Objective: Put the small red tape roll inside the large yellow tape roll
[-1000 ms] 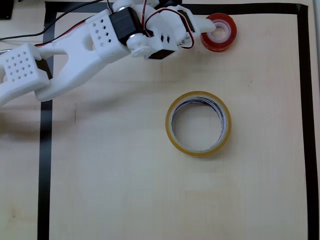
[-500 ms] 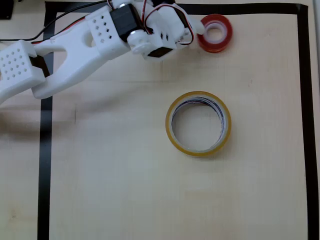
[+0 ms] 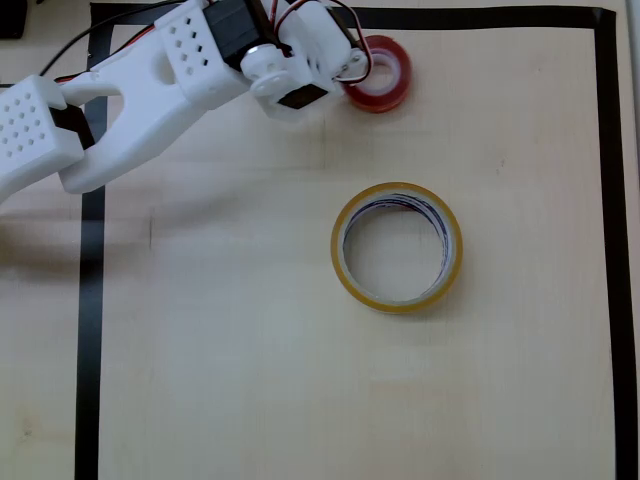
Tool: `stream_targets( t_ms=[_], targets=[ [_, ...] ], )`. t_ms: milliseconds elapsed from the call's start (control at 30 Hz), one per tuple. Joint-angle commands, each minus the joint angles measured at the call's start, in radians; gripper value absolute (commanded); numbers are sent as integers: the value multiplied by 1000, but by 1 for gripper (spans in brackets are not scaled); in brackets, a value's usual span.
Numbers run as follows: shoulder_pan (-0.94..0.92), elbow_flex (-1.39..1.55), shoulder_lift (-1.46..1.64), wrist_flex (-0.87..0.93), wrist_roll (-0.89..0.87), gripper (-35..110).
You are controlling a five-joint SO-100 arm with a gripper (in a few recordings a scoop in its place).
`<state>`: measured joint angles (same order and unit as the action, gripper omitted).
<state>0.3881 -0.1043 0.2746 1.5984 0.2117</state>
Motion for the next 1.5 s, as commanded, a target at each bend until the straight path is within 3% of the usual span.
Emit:
stream_targets(
  t_ms=[0,300,433,800,1267,1467],
  targets=[
    [-21,-137,12,132,15,0],
    [-58,-129,20,210,12,0],
    [-54,-137,57,210,25,10],
    [-29,-137,120,210,57,15],
    [5,-86,296,210,44,0],
    [-5,-51,333,210,49,1]
  ],
)
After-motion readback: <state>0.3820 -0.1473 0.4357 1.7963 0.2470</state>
